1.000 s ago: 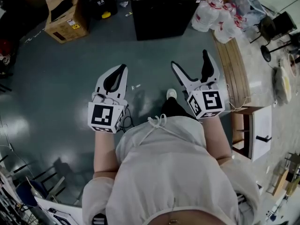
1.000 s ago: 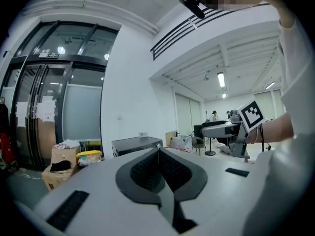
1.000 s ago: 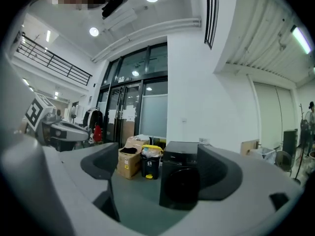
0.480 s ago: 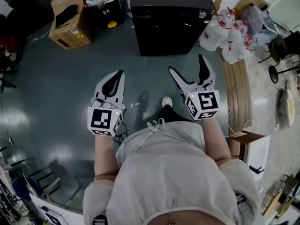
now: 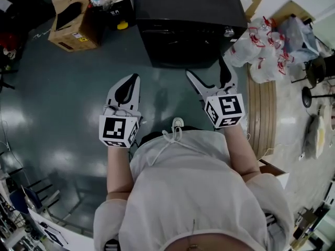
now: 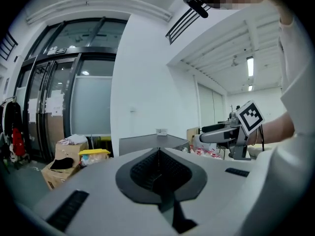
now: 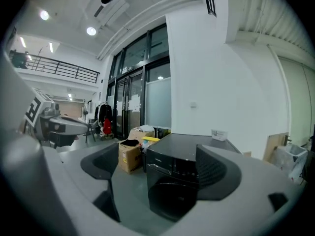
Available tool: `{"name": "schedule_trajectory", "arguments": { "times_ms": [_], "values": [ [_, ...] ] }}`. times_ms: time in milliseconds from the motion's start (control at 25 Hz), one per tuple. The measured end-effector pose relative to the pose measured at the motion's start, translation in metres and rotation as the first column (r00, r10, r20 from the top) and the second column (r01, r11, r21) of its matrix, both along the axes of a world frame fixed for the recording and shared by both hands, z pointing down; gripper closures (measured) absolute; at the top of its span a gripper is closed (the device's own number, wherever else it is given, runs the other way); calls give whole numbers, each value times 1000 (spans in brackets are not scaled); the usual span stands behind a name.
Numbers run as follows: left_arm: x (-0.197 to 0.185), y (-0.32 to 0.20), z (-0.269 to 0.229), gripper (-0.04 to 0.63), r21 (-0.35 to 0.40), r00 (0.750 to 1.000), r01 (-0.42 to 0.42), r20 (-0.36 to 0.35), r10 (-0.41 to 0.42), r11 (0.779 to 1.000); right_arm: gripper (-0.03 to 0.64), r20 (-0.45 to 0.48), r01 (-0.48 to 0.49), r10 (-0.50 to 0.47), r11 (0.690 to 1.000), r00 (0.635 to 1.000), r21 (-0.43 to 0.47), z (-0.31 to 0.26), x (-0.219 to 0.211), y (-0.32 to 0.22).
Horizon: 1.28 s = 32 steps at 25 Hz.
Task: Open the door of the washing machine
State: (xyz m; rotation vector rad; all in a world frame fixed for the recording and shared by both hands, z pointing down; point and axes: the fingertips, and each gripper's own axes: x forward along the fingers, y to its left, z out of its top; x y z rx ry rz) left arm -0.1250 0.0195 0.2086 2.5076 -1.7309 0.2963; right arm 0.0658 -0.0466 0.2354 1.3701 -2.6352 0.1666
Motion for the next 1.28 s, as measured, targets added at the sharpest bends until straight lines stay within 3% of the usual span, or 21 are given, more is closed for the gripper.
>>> {"name": "schedule_trajectory", "arguments": {
  "times_ms": [360,640,800,1080,1200,1280],
  "values": [
    [-34,-69,37,574,-86,1000,-18,4,19,996,121,-35,17,-20,996,999,-83,38,-47,-61],
    [-69,-166,58,574,-77,982,-189,3,190,979,121,-80,-108,94,974,992,-201,95,-92,-126],
    [-104,-200,76,574,-114,956,-289,24,294,950,121,-90,-206,188,929,978,-308,138,-124,-146],
    [-163,-219,158,574,-214,932,-360,-31,362,908,121,-143,-335,304,829,942,-447,234,-174,-155],
    [-177,-225,188,574,-208,924,-380,-38,381,901,121,-178,-396,356,770,917,-500,276,-184,-157],
    [-183,-231,202,574,-215,919,-391,-46,391,895,123,-204,-447,405,714,891,-539,303,-185,-162]
  ]
}}
